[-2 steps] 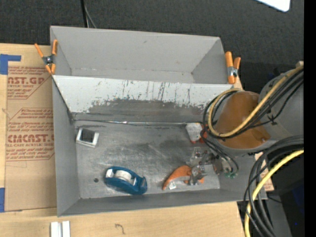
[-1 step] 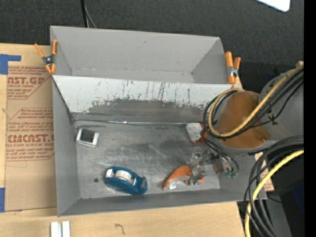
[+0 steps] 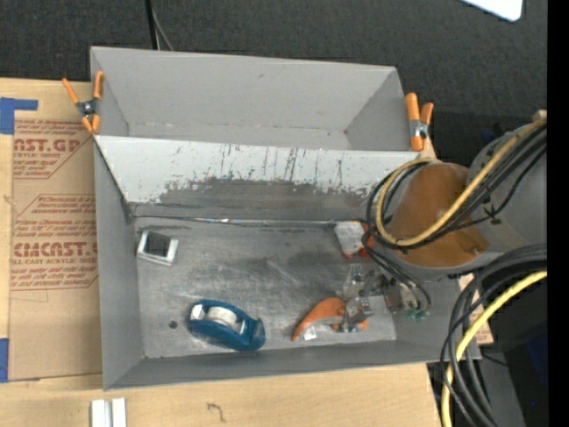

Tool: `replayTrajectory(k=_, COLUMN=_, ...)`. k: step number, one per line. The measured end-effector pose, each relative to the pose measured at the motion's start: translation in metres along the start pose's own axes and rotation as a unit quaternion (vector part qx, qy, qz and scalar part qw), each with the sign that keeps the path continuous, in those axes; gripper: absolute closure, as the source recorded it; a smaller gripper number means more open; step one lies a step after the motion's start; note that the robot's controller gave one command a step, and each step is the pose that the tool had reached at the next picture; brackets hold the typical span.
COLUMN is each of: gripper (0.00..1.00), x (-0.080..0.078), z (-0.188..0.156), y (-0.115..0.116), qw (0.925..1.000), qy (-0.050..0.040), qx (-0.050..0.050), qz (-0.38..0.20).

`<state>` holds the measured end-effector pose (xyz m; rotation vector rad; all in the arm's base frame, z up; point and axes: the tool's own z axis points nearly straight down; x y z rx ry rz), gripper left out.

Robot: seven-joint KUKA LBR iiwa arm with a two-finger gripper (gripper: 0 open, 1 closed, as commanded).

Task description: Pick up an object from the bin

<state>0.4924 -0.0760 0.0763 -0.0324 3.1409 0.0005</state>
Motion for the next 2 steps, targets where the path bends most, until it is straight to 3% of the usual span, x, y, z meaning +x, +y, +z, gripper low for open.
replayTrajectory(k=2, gripper=1.00, x=0.001, z=-0.017, y=0.000, qw=1.0000, qy=0.0017, qx=0.000, qz=0.000)
